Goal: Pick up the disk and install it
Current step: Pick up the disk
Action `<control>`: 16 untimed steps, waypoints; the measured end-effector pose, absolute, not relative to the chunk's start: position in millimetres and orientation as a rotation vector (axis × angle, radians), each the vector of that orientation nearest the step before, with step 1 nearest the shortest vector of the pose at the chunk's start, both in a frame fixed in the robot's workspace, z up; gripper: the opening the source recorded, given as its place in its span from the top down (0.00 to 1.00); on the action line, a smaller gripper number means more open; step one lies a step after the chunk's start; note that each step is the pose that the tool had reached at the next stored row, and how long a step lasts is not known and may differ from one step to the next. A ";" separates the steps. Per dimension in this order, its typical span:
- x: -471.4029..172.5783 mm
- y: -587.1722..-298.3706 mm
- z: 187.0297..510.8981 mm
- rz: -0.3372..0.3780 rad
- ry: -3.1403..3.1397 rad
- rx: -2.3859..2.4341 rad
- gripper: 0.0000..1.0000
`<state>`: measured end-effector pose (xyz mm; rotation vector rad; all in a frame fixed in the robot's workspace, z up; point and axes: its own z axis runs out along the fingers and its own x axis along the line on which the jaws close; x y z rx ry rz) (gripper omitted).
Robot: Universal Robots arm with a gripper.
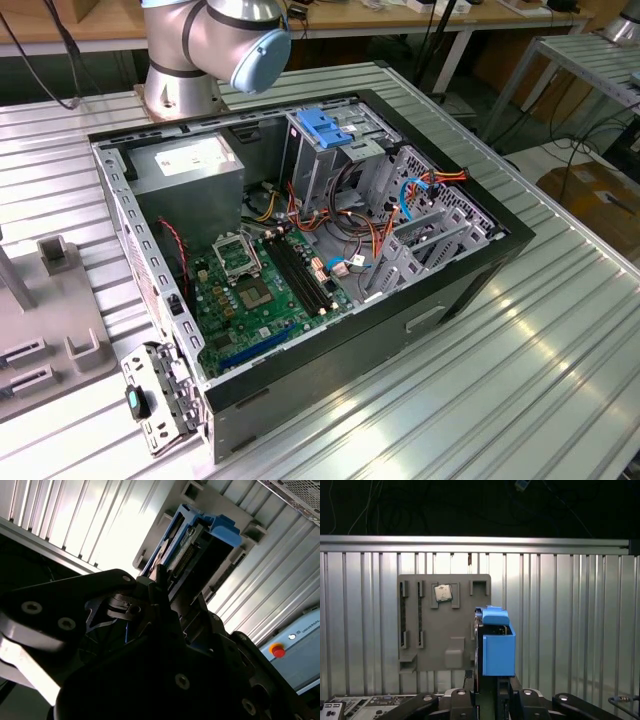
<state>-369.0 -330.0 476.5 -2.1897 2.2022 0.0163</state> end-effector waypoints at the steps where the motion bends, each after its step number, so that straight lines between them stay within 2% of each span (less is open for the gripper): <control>1: -369.0 -330.0 476.5 0.016 2.202 -2.190 0.65; 16: -347.0 -330.0 476.5 0.016 2.202 -2.189 0.65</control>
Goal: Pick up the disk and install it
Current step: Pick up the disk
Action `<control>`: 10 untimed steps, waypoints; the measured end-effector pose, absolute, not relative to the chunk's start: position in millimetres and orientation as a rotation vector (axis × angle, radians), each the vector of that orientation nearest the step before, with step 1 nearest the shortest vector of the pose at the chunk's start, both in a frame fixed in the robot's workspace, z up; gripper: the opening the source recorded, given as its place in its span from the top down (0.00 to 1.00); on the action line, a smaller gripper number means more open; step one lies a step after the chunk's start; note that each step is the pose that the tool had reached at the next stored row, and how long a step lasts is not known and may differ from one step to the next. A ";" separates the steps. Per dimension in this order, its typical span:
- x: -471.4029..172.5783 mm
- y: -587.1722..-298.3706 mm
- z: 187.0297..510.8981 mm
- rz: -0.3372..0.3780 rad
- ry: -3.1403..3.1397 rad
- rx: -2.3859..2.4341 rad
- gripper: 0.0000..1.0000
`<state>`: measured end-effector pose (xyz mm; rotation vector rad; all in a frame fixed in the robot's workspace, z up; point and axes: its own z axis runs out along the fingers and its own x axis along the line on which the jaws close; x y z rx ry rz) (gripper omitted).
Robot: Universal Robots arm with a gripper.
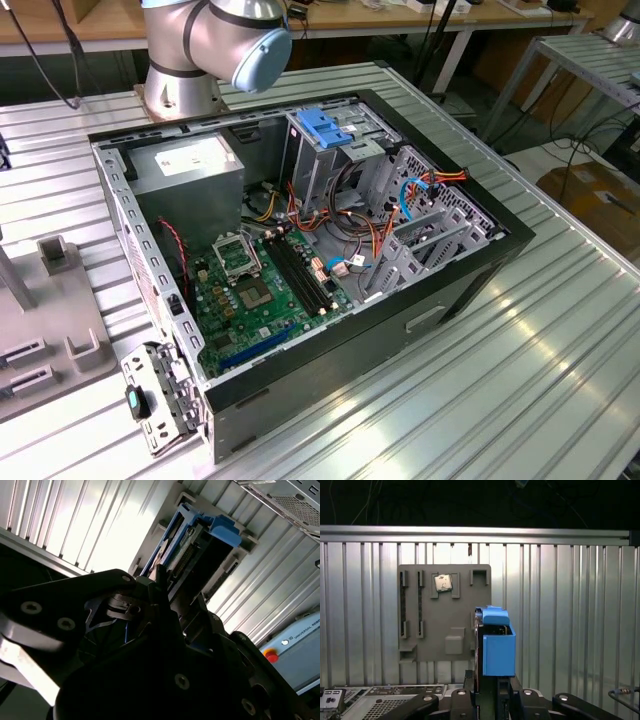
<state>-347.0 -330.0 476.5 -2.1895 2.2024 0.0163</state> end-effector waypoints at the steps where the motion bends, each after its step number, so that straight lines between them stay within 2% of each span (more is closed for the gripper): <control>1: -346.9 -330.0 476.5 0.016 2.202 -2.190 0.65; 10: -346.8 -330.0 482.1 0.016 2.202 -2.190 0.65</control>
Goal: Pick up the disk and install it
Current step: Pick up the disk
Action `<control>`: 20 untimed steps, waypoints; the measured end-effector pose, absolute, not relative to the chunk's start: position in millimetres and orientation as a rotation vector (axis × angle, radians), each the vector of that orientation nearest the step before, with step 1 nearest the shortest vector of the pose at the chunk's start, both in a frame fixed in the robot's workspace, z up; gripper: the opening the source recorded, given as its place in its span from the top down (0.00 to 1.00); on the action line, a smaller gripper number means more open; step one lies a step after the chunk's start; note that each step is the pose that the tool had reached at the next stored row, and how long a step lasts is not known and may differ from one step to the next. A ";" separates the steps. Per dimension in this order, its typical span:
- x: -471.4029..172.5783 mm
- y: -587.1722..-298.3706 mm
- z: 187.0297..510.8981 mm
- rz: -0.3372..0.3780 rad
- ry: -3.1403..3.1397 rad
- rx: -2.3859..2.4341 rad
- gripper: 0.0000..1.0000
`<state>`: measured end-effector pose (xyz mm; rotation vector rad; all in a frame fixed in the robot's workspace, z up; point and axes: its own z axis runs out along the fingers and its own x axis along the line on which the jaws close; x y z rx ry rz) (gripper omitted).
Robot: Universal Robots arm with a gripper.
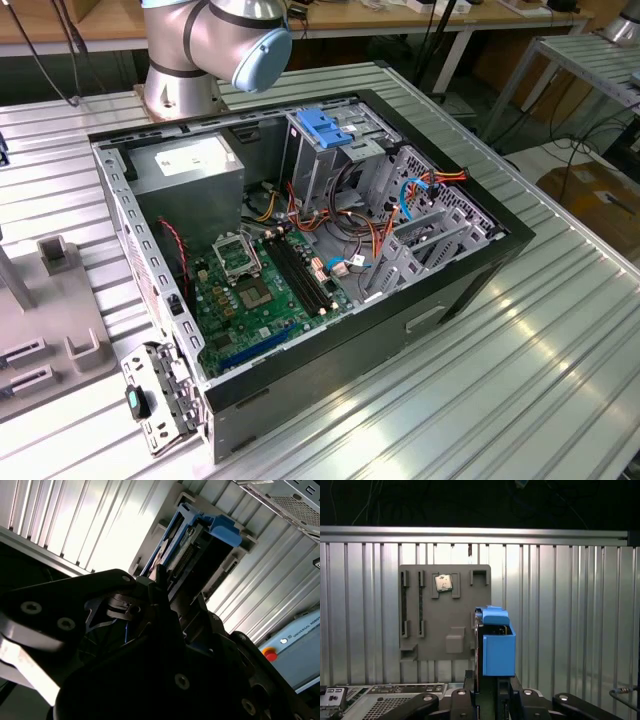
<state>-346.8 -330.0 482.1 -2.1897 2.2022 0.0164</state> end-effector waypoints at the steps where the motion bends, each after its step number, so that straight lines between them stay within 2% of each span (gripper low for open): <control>1: -346.5 -330.0 482.2 0.016 2.202 -2.190 0.65; 9: -332.5 -330.0 482.1 0.016 2.202 -2.190 0.65; 20: -282.2 -330.0 482.2 0.016 2.202 -2.190 0.65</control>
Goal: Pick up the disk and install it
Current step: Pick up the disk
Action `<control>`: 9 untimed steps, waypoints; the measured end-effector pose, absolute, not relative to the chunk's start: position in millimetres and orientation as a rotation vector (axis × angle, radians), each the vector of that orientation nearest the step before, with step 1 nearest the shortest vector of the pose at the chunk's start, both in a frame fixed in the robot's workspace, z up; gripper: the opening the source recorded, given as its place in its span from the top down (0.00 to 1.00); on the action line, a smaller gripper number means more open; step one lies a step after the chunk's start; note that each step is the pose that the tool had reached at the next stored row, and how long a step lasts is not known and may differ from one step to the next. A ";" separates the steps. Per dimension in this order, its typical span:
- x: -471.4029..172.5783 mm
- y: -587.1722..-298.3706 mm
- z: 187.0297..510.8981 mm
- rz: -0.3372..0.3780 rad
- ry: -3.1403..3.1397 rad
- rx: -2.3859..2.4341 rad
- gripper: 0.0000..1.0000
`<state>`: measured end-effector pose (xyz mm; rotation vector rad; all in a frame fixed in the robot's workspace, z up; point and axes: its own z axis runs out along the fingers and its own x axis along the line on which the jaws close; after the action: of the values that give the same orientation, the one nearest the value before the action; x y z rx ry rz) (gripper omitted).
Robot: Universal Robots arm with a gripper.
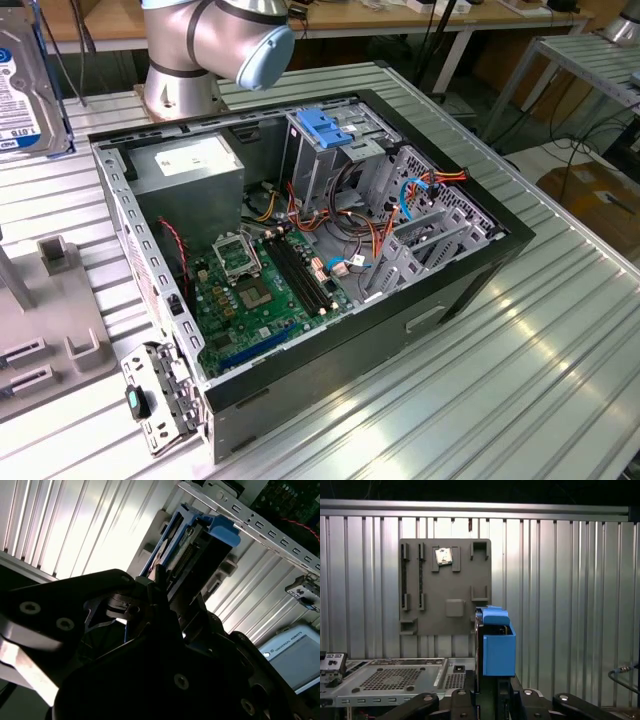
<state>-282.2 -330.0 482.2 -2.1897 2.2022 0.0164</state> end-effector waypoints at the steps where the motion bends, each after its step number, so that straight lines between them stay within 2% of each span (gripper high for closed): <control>1: -279.2 -330.0 482.2 0.016 2.202 -2.190 0.65; 9: -241.5 -330.0 482.2 0.016 2.202 -2.190 0.65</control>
<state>-241.5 -330.0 482.2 -2.1898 2.2022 0.0165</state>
